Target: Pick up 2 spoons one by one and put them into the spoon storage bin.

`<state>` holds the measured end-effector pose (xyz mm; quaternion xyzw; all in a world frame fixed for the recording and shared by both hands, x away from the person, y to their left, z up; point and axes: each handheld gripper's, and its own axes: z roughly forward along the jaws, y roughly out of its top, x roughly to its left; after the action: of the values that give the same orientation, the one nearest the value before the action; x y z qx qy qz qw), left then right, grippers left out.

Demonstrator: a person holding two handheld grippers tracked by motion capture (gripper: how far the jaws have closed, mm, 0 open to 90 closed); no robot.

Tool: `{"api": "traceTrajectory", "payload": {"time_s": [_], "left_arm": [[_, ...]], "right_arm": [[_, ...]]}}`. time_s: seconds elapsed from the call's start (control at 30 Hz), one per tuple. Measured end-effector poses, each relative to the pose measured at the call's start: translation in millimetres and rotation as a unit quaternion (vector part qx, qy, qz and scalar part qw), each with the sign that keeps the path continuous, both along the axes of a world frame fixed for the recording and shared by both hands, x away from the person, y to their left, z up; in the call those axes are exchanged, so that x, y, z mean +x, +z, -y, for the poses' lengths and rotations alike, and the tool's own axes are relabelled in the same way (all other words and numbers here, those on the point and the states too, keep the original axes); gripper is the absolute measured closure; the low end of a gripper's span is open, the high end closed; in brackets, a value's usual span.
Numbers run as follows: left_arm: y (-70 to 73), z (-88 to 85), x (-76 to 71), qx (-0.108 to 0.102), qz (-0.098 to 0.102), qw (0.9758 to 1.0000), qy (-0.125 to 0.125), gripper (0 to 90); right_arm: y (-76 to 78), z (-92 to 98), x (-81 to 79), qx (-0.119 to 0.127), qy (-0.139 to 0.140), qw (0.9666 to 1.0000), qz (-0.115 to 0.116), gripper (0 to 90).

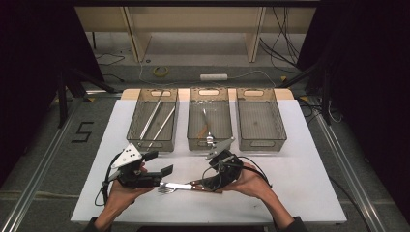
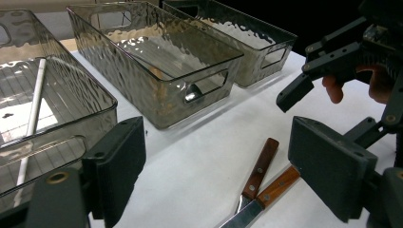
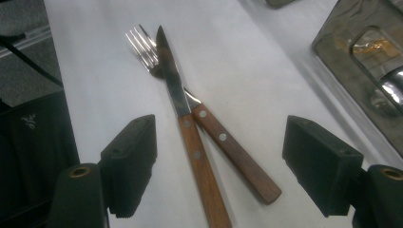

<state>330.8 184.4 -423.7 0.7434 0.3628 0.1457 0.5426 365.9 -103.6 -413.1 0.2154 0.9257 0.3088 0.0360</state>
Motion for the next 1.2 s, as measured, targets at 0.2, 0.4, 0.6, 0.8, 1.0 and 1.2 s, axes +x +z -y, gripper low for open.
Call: {"api": "traceTrajectory", "payload": {"time_s": [0.2, 0.4, 0.6, 0.8, 1.0, 1.2], "left_arm": [[0.2, 0.1, -1.0, 0.001, 0.003, 1.0000, 0.002, 19.7], [0.8, -1.4, -1.6, -0.003, 0.004, 1.0000, 0.005, 19.5], [0.9, -1.0, -1.8, -0.003, 0.006, 1.0000, 0.007, 19.3], [0.7, -0.2, -2.0, 0.001, 0.006, 1.0000, 0.003, 19.3], [0.7, -0.7, -1.9, -0.002, 0.005, 1.0000, 0.006, 19.3], [0.6, -0.5, -1.5, -0.004, 0.004, 1.0000, 0.006, 19.3]], "right_arm": [[-5.0, -4.0, -2.1, -0.009, 0.008, 0.9999, -0.005, 29.3], [-9.8, -6.6, -1.6, -0.014, 0.012, 0.9998, -0.009, 29.4], [-14.9, -9.6, -3.0, -0.021, 0.018, 0.9995, -0.013, 29.2], [-18.6, -12.4, -4.3, -0.031, 0.019, 0.9992, -0.015, 30.6], [-21.9, -14.9, -4.9, -0.039, 0.024, 0.9988, -0.015, 31.4], [-24.7, -16.5, -5.5, -0.046, 0.025, 0.9985, -0.016, 31.0]]}}
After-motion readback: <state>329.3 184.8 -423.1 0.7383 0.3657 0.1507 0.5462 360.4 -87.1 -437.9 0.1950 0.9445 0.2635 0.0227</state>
